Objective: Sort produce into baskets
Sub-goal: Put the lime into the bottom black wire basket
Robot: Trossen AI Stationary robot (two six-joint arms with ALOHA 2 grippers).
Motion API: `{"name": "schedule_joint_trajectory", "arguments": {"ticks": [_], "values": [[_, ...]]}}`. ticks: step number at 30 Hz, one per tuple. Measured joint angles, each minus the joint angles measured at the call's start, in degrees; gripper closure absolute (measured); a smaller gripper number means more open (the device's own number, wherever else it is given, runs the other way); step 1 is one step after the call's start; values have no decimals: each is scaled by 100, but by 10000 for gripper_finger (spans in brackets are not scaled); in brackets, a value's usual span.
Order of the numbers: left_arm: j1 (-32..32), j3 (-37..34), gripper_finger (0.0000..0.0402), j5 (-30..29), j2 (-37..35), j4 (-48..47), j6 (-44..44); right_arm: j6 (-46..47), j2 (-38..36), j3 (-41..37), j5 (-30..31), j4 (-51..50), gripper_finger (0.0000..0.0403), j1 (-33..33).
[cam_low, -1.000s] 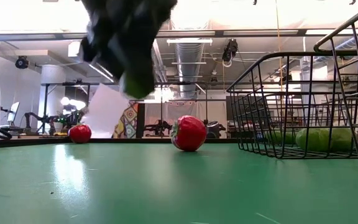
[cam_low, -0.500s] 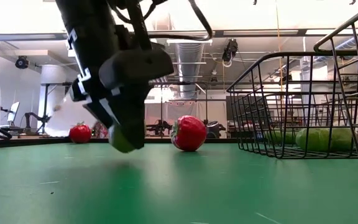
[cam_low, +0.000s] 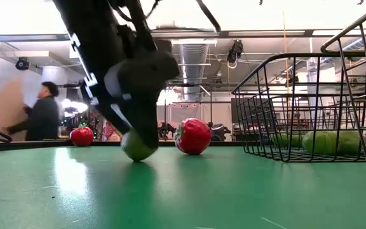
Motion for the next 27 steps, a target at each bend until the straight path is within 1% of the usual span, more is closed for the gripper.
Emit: {"name": "schedule_joint_trajectory", "arguments": {"ticks": [4, 7, 13, 16, 21, 27], "values": [[-208, 2, 105, -541, -277, -363, 46, -456, -114, 158, -14, -170, 177, -203], [-402, 2, 91, -969, -609, -727, 29, -912, -283, 202, 9, -370, 177, -438], [-837, 7, 86, -1538, -1450, -1309, -136, -2086, -406, 207, 20, -438, 177, -1079], [-1065, 7, 86, -1823, -1925, -1454, -118, -2512, -406, 207, 8, -448, 177, -1407], [-1334, 4, 86, -2131, -2769, -1615, 11, -3253, -406, 252, 3, -489, 169, -1871], [-1370, 6, 86, -2150, -3661, -1617, 242, -3905, -446, 299, 5, -484, 127, -2402]]}}
